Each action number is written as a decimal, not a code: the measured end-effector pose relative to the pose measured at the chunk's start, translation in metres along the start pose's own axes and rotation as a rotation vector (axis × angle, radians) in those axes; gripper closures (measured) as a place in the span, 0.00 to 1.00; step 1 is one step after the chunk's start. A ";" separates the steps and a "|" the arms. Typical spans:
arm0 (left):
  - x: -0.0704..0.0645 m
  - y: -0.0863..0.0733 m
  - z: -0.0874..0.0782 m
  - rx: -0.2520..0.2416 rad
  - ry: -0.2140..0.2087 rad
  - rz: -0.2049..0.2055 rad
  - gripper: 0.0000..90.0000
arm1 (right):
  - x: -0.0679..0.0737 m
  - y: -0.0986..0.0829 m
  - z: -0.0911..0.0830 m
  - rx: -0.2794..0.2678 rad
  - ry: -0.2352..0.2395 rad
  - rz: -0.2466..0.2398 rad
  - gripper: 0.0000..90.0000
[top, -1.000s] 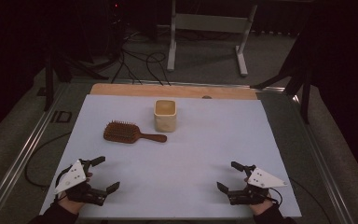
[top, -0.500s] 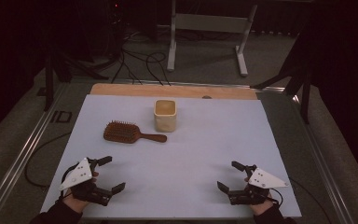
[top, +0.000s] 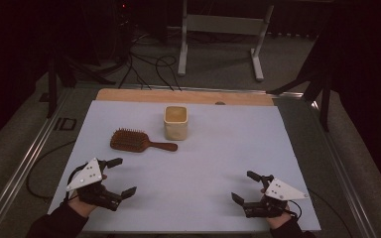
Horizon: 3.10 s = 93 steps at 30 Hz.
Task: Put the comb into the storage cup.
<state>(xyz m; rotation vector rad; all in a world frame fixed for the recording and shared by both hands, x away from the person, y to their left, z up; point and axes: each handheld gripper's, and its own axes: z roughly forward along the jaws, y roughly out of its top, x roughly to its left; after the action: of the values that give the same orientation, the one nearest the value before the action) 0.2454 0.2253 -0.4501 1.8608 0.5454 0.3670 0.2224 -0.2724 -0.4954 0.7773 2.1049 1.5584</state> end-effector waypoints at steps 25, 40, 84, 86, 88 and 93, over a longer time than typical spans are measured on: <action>0.024 0.051 0.027 0.056 -0.010 -0.017 0.00 | -0.001 0.001 -0.001 -0.016 0.005 0.012 0.11; 0.040 0.070 0.061 0.113 0.005 -0.020 0.00 | -0.001 0.001 -0.001 -0.016 0.009 0.022 0.11; 0.085 0.043 0.141 0.361 0.205 -0.186 0.71 | -0.002 0.000 0.000 -0.014 0.014 0.025 0.11; 0.086 0.042 0.145 0.374 0.215 -0.201 0.77 | -0.001 0.000 0.000 -0.016 0.014 0.022 0.11; 0.085 0.040 0.149 0.391 0.228 -0.202 0.79 | -0.001 0.000 0.000 -0.016 0.015 0.024 0.11; 0.087 0.038 0.157 0.428 0.267 -0.228 0.87 | -0.001 0.000 0.000 -0.015 0.016 0.023 0.11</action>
<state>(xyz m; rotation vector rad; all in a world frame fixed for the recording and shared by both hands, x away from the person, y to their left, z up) 0.4048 0.1358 -0.4698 2.1395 1.0767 0.3683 0.2233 -0.2736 -0.4951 0.7886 2.0998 1.5958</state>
